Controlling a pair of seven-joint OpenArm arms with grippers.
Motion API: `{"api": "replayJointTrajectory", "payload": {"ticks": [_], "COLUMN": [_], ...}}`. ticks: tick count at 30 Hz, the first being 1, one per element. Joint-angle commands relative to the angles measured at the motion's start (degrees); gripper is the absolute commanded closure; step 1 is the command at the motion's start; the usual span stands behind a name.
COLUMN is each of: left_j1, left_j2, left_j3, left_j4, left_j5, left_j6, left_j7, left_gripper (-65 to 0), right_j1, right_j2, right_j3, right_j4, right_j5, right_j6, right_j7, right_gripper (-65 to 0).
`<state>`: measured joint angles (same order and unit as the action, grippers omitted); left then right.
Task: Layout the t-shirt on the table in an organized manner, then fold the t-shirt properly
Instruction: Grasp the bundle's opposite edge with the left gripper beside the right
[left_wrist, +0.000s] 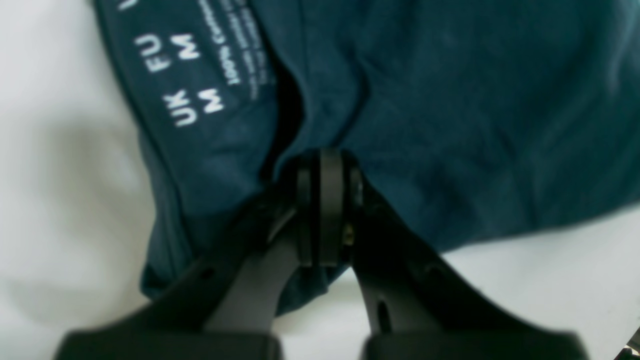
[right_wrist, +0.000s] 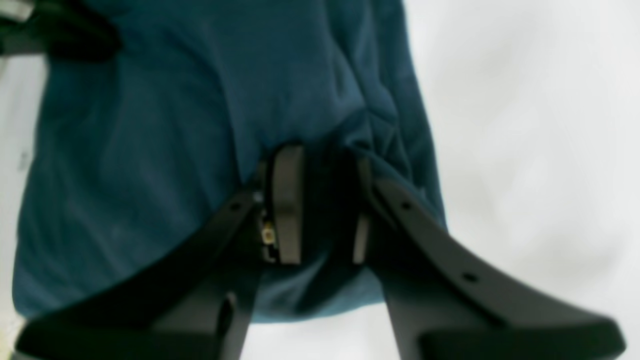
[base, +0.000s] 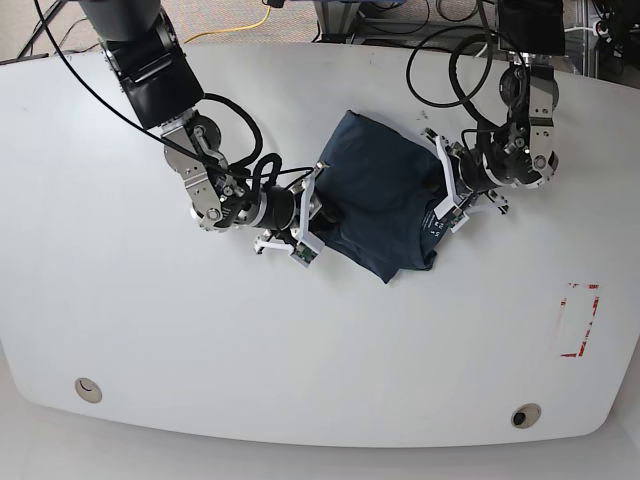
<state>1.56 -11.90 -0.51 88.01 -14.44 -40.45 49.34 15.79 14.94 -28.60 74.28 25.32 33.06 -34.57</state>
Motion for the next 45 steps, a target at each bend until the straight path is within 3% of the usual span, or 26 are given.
{"api": "replayJointTrajectory", "payload": {"ticks": [1,10,16,23,29,34,45], "left_j1": [-2.8,-5.5,-5.5,-2.5,-0.3,2.5,3.8], "left_j2": [-0.9,-1.1,-1.2,-0.6,2.7,5.3,7.3], "left_j3": [-0.2,-0.2,-0.4,-1.7,-1.7,-1.5,-1.6], "left_j4": [-1.5,-0.5,10.6,18.3,18.1,16.3,5.1], "left_j5": [1.1,2.8,2.8,2.8,2.9,2.9,2.9], "left_j6": [0.4,0.4,0.4,0.4,0.4,0.4,0.4], "left_j7": [0.1,0.1,0.5,0.5,0.5,0.5,-0.1], "left_gripper": [0.0,0.0,0.0,0.0,0.0,0.0,0.0], "right_j1": [-1.3,-4.9,-5.0,-3.4,0.2,1.8,-0.5], "right_j2": [1.0,1.0,0.6,-2.8,-5.2,-6.5,-6.1], "right_j3": [0.1,0.2,2.6,6.4,7.2,6.9,6.9], "right_j4": [2.0,7.6,18.4,25.0,18.9,12.4,4.5], "right_j5": [-0.5,-0.5,-0.6,-0.7,-0.7,-0.7,-0.7], "right_j6": [0.3,-0.1,-2.9,-3.7,-3.7,-3.7,-1.7], "right_j7": [-1.2,-2.1,-11.5,-16.2,-15.8,-10.8,-2.9], "right_gripper": [-12.4,-12.4,-12.4,-12.8,-12.7,-12.5,-12.4]}}
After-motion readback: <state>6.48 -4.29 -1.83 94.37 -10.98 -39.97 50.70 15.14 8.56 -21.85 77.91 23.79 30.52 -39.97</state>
